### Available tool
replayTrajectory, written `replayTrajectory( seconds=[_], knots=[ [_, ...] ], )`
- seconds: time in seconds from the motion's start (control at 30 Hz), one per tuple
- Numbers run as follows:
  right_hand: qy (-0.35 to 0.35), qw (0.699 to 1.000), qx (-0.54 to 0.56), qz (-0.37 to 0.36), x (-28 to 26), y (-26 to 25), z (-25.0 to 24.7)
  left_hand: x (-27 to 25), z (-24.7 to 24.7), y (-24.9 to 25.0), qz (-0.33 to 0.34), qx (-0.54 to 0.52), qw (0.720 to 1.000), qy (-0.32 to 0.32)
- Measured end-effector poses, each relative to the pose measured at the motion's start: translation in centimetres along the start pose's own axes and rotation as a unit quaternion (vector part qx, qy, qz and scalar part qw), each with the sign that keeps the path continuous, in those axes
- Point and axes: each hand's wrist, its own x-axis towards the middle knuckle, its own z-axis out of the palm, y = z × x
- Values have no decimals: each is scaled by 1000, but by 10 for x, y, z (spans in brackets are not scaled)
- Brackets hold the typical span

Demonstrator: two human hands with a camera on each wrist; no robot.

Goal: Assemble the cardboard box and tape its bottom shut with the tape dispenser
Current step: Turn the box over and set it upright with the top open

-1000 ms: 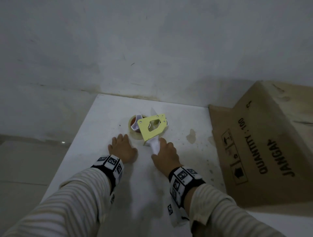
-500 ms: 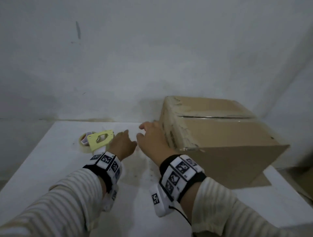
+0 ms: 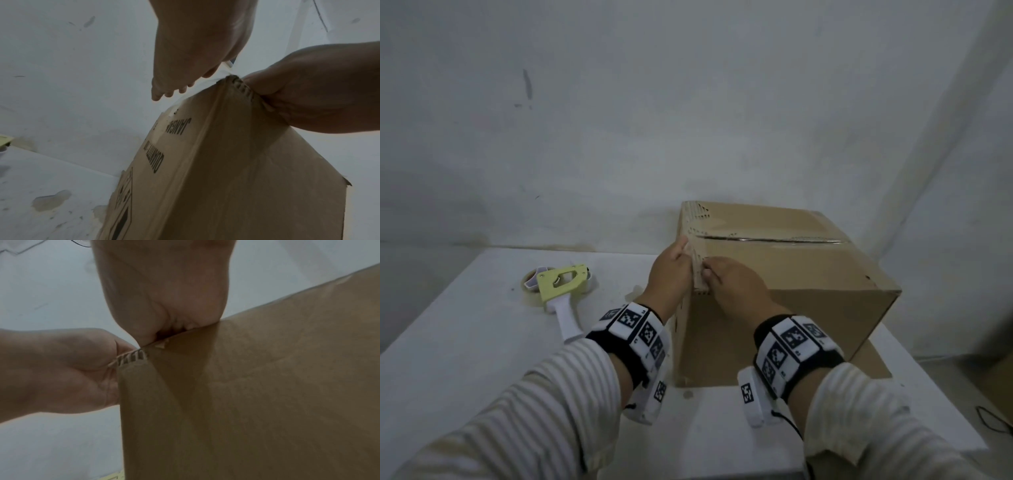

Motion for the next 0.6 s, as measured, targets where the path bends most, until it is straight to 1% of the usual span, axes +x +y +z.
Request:
replayTrajectory(
  seconds=[0.17, 0.27, 0.37, 0.43, 0.53, 0.6],
  knots=[
    [-9, 999, -28, -36, -2, 6, 3, -2, 13, -7, -22, -76, 995, -63],
    [-6, 998, -41, -37, -2, 5, 6, -2, 19, -9, -47, -113, 990, -66],
    [-18, 998, -52, -31, -3, 4, 5, 7, 19, -6, -76, -156, 983, -65],
    [-25, 998, -58, -27, -3, 4, 5, 16, 17, -5, -89, -130, 985, -70],
    [-36, 997, -61, -25, -1, 4, 4, 27, 12, 3, -99, -39, 991, -83],
    [-44, 997, -61, -25, -1, 4, 2, 32, 11, 8, -99, -5, 991, -90]
  ],
)
